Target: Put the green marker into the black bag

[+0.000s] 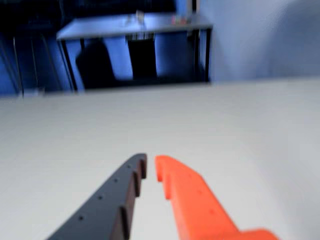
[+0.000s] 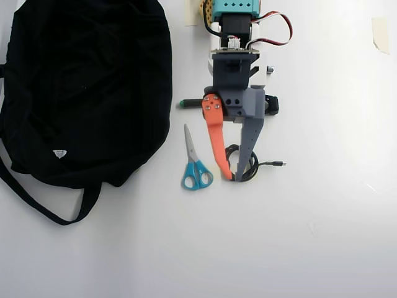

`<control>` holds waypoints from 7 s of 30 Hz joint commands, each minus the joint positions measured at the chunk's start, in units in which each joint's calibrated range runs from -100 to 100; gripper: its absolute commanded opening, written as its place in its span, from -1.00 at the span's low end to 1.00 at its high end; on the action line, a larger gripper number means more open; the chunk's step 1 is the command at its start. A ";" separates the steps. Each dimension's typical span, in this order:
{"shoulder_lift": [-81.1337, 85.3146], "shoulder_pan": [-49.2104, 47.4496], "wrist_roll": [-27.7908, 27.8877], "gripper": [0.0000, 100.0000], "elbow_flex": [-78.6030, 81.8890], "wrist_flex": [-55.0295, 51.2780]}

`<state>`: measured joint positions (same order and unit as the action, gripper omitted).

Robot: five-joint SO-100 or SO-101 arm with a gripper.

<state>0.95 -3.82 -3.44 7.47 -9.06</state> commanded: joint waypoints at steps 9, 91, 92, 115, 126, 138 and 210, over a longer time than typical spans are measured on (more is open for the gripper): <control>3.36 0.01 -0.59 -0.95 1.70 -5.24; 12.82 7.41 33.60 -0.95 10.41 -84.14; 12.57 7.71 35.12 -0.95 10.41 -83.96; 11.99 7.71 47.18 -0.51 17.96 -69.06; 11.91 5.84 47.23 -0.32 22.81 -62.86; 11.83 3.07 49.54 -0.32 26.13 -62.86; -4.69 6.29 58.14 -0.66 25.42 -53.30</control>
<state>-3.45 2.79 54.77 33.33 -61.53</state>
